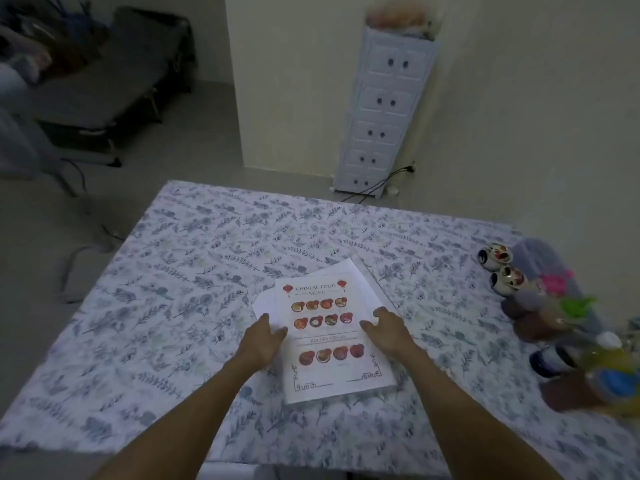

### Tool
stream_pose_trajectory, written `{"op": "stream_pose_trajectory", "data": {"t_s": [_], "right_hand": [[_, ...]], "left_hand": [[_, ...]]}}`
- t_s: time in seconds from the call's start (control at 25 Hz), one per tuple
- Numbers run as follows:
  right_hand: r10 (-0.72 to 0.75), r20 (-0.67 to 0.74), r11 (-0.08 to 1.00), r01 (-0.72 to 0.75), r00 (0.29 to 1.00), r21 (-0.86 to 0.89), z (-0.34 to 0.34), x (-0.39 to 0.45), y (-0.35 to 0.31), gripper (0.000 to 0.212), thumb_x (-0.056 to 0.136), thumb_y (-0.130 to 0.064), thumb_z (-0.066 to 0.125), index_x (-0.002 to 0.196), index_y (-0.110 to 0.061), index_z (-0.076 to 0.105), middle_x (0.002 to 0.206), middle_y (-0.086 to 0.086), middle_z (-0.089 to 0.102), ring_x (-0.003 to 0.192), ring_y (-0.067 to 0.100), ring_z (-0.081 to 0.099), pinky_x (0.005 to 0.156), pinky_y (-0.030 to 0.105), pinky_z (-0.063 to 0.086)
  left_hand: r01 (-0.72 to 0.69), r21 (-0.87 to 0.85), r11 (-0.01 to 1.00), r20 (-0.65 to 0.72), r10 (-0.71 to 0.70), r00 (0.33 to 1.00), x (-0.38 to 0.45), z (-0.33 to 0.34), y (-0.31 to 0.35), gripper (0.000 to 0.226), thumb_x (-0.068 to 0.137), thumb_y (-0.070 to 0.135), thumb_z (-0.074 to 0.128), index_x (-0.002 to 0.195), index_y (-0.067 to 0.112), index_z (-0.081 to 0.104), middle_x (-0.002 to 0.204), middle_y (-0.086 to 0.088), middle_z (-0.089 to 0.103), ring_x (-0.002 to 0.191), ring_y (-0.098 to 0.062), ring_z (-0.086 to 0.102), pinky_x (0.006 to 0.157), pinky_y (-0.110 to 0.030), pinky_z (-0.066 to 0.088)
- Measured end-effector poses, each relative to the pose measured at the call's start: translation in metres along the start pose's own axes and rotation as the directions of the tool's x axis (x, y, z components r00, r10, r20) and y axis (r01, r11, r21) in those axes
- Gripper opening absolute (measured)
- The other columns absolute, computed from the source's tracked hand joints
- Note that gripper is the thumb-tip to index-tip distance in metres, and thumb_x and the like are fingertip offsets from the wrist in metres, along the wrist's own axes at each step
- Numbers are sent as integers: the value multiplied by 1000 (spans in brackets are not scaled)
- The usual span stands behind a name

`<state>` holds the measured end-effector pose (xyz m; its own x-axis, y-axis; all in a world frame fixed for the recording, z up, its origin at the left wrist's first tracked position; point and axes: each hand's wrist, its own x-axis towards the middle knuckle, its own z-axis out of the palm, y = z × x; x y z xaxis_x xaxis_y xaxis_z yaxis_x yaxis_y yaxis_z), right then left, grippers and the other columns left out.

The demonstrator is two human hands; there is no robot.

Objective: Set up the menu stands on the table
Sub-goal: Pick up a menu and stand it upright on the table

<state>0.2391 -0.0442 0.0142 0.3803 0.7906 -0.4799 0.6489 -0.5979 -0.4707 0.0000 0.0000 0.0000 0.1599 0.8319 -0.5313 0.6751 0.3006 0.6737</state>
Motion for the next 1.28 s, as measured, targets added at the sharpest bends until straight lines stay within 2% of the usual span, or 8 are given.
{"op": "stream_pose_trajectory", "data": {"t_s": [0.16, 0.32, 0.44, 0.56, 0.84, 0.96, 1.16, 1.28], "right_hand": [[149, 14, 984, -150, 989, 101, 22, 26, 5, 50, 94, -34, 50, 132, -3, 41, 135, 19, 51, 122, 33, 50, 98, 36, 41], [192, -35, 968, -183, 981, 170, 28, 36, 8, 43, 87, -26, 65, 122, -2, 53, 126, 17, 59, 114, 32, 57, 93, 32, 45], [173, -39, 965, -162, 984, 205, 23, 39, 14, 35, 79, -21, 76, 107, -2, 68, 112, 16, 70, 101, 30, 65, 78, 26, 46], [179, -33, 938, -160, 983, 308, 15, 33, 19, 34, 69, -17, 84, 99, -4, 74, 103, 16, 74, 90, 30, 69, 84, 36, 57], [52, 82, 937, -77, 995, 341, -28, 3, 39, 32, 68, -17, 85, 77, -20, 55, 93, 3, 68, 90, 23, 66, 75, 36, 57], [-15, 42, 928, -1, 999, 373, -54, -11, 65, 33, 69, -9, 83, 90, -14, 57, 83, -5, 62, 81, 17, 63, 66, 29, 55], [-54, -174, 885, 127, 983, 447, -94, -28, 128, 49, 69, 4, 79, 112, -7, 60, 93, -4, 65, 77, 3, 59, 54, 6, 47], [-18, -271, 846, 160, 962, 509, -115, -26, 168, 52, 66, 6, 81, 112, -8, 60, 104, 7, 69, 94, 24, 67, 70, 29, 60]], "left_hand": [[126, -233, 964, 20, -125, 992, 34, 14, -12, 53, 95, 27, 54, 139, 0, 41, 142, -19, 50, 129, -36, 50, 104, -35, 42], [212, -422, 882, 101, -186, 977, 53, 16, -22, 10, 87, 7, 65, 97, 3, 65, 108, -21, 70, 104, -43, 66, 92, -54, 54], [220, -459, 861, 100, -196, 976, 54, 14, -27, 20, 82, -2, 69, 101, 3, 67, 104, -19, 72, 102, -37, 68, 91, -49, 56], [211, -472, 856, 100, -186, 978, 43, 12, -28, 22, 81, -3, 69, 101, 6, 65, 103, -16, 71, 104, -36, 68, 89, -47, 57], [-17, -408, 913, 115, 70, 991, -5, 8, -2, 24, 87, 3, 64, 104, 9, 47, 98, -31, 65, 99, -37, 69, 81, -42, 60], [-175, -340, 924, 74, 211, 975, -32, 28, 22, 22, 90, 7, 61, 105, 10, 44, 99, -21, 71, 98, -31, 70, 82, -42, 61], [-400, -200, 895, -44, 399, 916, -57, 91, 66, 11, 93, 12, 58, 104, 14, 57, 106, -2, 74, 95, -18, 70, 78, -40, 62], [-457, -167, 873, -72, 452, 889, -57, 133, 95, 22, 93, 7, 55, 111, 14, 64, 113, -3, 72, 95, -17, 67, 80, -29, 60]]}}
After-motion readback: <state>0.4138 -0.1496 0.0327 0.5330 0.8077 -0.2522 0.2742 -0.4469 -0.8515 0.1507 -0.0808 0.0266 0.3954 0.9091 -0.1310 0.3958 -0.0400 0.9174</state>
